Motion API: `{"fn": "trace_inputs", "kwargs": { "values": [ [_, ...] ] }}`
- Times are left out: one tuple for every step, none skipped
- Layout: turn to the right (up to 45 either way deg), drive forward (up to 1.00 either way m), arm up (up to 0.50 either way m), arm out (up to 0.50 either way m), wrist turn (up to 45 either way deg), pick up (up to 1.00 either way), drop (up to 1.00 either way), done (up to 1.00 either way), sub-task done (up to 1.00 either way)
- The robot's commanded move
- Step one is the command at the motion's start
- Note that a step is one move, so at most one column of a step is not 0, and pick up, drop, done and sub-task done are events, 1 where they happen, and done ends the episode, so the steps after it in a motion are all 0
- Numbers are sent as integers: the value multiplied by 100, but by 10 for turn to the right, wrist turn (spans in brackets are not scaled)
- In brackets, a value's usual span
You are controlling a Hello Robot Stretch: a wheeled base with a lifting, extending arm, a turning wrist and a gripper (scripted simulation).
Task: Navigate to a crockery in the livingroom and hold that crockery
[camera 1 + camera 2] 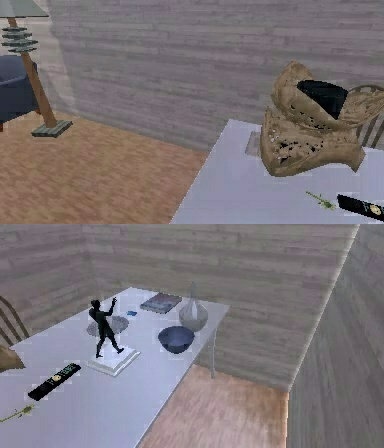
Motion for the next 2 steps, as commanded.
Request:
{"fn": "trace_inputs", "kwargs": {
  "values": [
    [0,0,50,0,0,0,0,0,0],
    [0,0,38,0,0,0,0,0,0]
  ]
}}
